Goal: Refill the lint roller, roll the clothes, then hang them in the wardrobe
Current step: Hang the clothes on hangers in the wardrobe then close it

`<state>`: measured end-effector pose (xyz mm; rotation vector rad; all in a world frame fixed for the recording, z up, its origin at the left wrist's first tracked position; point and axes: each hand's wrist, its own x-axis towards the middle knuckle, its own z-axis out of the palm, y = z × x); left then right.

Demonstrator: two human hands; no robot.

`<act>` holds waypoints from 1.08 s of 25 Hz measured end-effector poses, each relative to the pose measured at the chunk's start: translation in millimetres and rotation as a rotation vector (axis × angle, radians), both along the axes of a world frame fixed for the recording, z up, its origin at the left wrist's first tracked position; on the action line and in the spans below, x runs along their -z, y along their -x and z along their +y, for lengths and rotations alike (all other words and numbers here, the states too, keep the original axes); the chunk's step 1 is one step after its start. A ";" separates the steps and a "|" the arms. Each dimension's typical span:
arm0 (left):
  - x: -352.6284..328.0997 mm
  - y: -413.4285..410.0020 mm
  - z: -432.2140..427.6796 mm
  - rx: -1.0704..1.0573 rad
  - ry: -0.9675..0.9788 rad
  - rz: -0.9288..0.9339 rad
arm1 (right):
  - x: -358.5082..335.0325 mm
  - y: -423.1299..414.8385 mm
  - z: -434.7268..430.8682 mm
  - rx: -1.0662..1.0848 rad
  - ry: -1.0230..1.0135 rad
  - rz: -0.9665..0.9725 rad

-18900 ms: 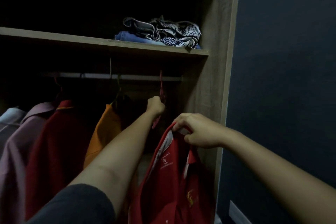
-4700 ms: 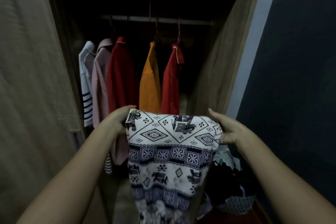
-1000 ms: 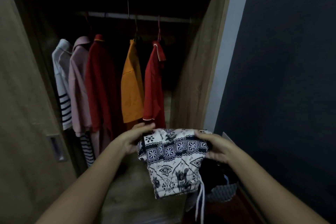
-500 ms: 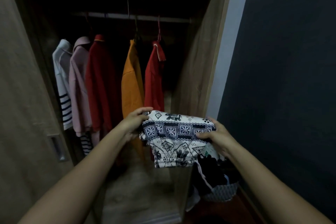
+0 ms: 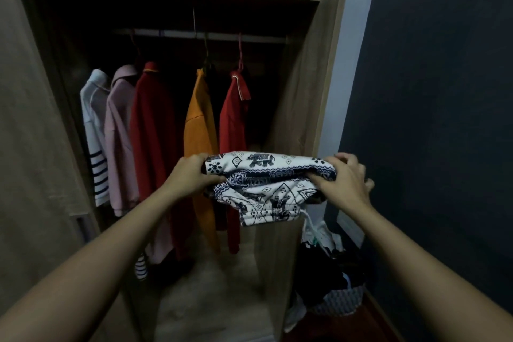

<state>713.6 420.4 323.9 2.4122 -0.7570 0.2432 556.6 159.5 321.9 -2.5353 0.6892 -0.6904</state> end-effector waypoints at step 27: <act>-162.9 21.0 -5.5 0.023 0.620 0.484 | -144.2 -41.7 -31.1 -0.629 -0.753 -0.308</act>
